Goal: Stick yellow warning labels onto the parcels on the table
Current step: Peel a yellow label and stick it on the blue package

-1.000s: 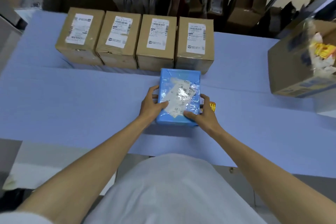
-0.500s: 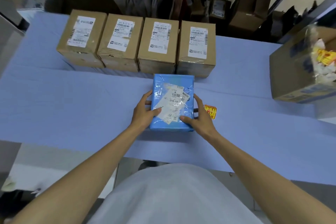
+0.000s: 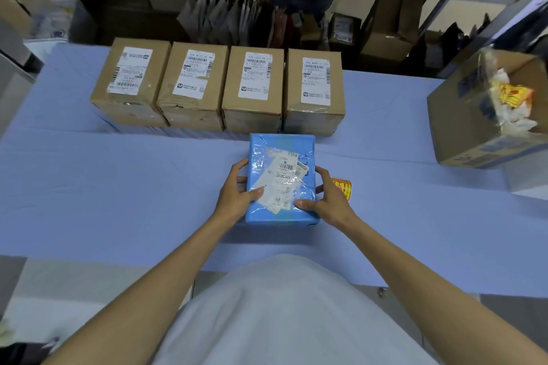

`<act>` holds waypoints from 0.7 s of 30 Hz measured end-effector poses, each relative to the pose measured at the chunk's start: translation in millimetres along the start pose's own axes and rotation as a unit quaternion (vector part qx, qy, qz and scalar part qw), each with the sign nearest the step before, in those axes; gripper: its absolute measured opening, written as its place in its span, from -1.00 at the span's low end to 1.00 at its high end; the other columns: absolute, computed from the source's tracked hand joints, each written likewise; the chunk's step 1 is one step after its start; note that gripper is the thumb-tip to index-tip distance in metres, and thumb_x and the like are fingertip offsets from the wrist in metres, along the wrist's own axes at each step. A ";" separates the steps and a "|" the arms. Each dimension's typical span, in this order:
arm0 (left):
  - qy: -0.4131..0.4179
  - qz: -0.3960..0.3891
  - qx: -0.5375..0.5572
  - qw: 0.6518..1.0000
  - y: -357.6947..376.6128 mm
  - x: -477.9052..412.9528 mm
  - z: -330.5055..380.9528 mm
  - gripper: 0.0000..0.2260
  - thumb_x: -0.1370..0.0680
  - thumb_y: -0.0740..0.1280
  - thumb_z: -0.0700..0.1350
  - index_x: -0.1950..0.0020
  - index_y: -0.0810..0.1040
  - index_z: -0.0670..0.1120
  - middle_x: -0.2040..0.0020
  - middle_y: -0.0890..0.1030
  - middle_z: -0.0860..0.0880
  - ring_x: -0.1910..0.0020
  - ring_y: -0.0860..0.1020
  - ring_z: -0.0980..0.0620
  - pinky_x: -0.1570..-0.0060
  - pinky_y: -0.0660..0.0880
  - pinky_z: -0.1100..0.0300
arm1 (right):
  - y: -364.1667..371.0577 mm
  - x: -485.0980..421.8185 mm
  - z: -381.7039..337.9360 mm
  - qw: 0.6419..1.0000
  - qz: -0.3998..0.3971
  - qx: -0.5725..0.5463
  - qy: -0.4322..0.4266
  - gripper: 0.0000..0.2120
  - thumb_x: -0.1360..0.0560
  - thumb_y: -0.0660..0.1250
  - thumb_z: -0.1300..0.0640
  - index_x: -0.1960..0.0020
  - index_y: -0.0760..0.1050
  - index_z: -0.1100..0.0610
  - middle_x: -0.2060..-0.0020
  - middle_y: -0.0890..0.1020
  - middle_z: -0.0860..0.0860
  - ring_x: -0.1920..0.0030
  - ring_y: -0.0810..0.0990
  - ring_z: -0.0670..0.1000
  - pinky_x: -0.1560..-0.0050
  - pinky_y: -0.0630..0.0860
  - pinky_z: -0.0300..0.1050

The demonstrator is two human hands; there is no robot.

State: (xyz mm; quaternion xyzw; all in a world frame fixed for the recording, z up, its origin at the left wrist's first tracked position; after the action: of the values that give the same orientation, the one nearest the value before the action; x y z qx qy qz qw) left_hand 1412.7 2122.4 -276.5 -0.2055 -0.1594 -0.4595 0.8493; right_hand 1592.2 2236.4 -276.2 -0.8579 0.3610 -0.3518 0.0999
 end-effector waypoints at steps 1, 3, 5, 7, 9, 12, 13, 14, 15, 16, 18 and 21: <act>-0.001 -0.001 0.000 1.000 -0.9 -1.3 0.6 -0.42 -0.47 0.43 -0.26 -0.40 0.29 0.04 -0.07 0.48 -0.02 0.03 0.50 0.09 0.18 0.48 0.32 | -1.7 0.4 -0.1 1.000 -0.008 0.004 -0.001 -0.23 -0.39 0.51 0.00 -0.44 0.13 -0.09 -0.04 0.46 -0.07 -0.04 0.57 0.03 0.20 0.58 -0.21; -0.004 -0.001 0.003 1.000 -2.7 -4.5 1.2 -0.39 -0.45 0.45 -0.26 -0.39 0.28 0.07 -0.03 0.49 0.00 0.00 0.52 0.03 0.10 0.52 0.24 | -9.4 -1.5 3.0 1.000 -0.016 0.011 -0.006 -0.31 -0.43 0.44 -0.08 -0.44 0.16 -0.10 -0.03 0.50 -0.04 0.01 0.60 0.03 0.24 0.54 -0.25; -0.007 -0.002 0.007 1.000 -2.9 -5.6 1.6 -0.38 -0.45 0.46 -0.22 -0.40 0.27 0.11 0.02 0.49 0.05 0.00 0.53 0.03 0.08 0.53 0.20 | -20.8 -6.0 10.3 1.000 0.013 -0.016 -0.006 -0.47 -0.50 0.33 -0.12 -0.41 0.28 -0.03 -0.03 0.56 0.04 0.09 0.61 0.01 0.25 0.53 -0.25; -0.003 0.004 0.003 1.000 -1.9 -5.9 2.3 -0.40 -0.45 0.47 -0.19 -0.39 0.29 0.10 0.00 0.49 0.03 0.05 0.52 0.11 0.14 0.51 0.26 | -32.4 -13.2 18.2 0.997 0.075 -0.015 0.000 -0.60 -0.55 0.30 -0.04 -0.34 0.39 0.07 -0.01 0.60 0.11 0.14 0.60 0.02 0.18 0.55 -0.15; 0.002 0.011 -0.003 1.000 -0.2 -6.6 2.8 -0.42 -0.45 0.47 -0.18 -0.39 0.31 0.07 -0.04 0.50 0.00 0.08 0.50 0.15 0.18 0.48 0.31 | -42.9 -22.0 27.1 0.987 0.141 0.074 0.012 -0.66 -0.53 0.34 0.08 -0.28 0.44 0.12 0.00 0.60 0.13 0.07 0.58 0.07 0.06 0.49 -0.07; -0.002 0.014 0.001 1.000 1.6 -7.2 3.1 -0.43 -0.46 0.46 -0.21 -0.39 0.32 0.04 -0.05 0.50 -0.02 0.09 0.49 0.13 0.19 0.47 0.32 | -53.1 -34.3 37.4 0.958 0.190 0.214 0.024 -0.64 -0.49 0.37 0.17 -0.27 0.45 0.13 -0.13 0.53 0.17 -0.14 0.50 0.16 -0.03 0.45 -0.01; -0.005 0.015 0.002 1.000 2.1 -7.7 2.5 -0.43 -0.46 0.45 -0.21 -0.39 0.32 0.04 -0.06 0.50 -0.03 0.09 0.49 0.13 0.19 0.47 0.31 | -53.8 -37.5 40.4 0.954 0.183 0.234 0.031 -0.63 -0.49 0.38 0.17 -0.27 0.45 0.13 -0.16 0.50 0.17 -0.18 0.46 0.18 -0.04 0.45 0.01; -0.007 0.017 0.005 1.000 2.5 -7.8 2.1 -0.43 -0.46 0.45 -0.21 -0.39 0.32 0.04 -0.06 0.50 -0.03 0.08 0.50 0.12 0.19 0.47 0.31 | -53.3 -40.1 43.2 0.953 0.168 0.250 0.040 -0.63 -0.49 0.39 0.16 -0.27 0.44 0.14 -0.18 0.48 0.18 -0.20 0.44 0.18 -0.05 0.46 0.03; -0.008 0.019 0.006 1.000 2.9 -8.3 1.1 -0.43 -0.46 0.45 -0.21 -0.39 0.32 0.04 -0.07 0.50 -0.03 0.07 0.50 0.10 0.19 0.47 0.30 | -52.0 -42.3 45.7 0.951 0.154 0.262 0.046 -0.64 -0.49 0.39 0.17 -0.26 0.44 0.14 -0.18 0.46 0.18 -0.21 0.42 0.19 -0.04 0.46 0.04; -0.008 0.021 0.005 1.000 3.3 -8.7 0.5 -0.43 -0.46 0.45 -0.20 -0.40 0.31 0.04 -0.08 0.50 -0.04 0.06 0.50 0.09 0.18 0.47 0.31 | -50.0 -44.8 47.6 0.949 0.146 0.274 0.049 -0.66 -0.49 0.38 0.19 -0.24 0.44 0.15 -0.18 0.45 0.19 -0.19 0.41 0.19 -0.02 0.46 0.05; -0.007 0.023 0.003 1.000 4.1 -9.5 -0.5 -0.43 -0.47 0.45 -0.19 -0.41 0.31 0.03 -0.08 0.49 -0.04 0.06 0.49 0.09 0.19 0.46 0.32 | -46.1 -49.8 47.4 0.945 0.146 0.288 0.049 -0.71 -0.47 0.38 0.23 -0.16 0.43 0.18 -0.15 0.43 0.19 -0.15 0.41 0.20 0.02 0.47 0.06; -0.005 0.027 0.000 1.000 4.3 -9.3 -1.2 -0.43 -0.47 0.44 -0.18 -0.41 0.30 0.03 -0.08 0.49 -0.04 0.04 0.49 0.07 0.19 0.45 0.33 | -42.2 -57.4 40.6 0.943 0.137 0.295 0.066 -0.70 -0.43 0.41 0.25 -0.13 0.45 0.23 -0.14 0.42 0.20 -0.18 0.38 0.22 0.03 0.46 0.06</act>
State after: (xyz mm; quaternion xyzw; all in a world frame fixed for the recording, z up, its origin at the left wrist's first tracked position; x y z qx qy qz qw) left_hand 1411.5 2130.6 -282.7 -0.2122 -0.1577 -0.4356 0.8604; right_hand 1614.7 2303.0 -318.5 -0.7073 0.3609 -0.4810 0.3717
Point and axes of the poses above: each hand's wrist, its own x-axis away from the middle knuckle, its own y-axis out of the palm, z = x × y, the point moved 1 cm from there along -x, towards the middle knuckle
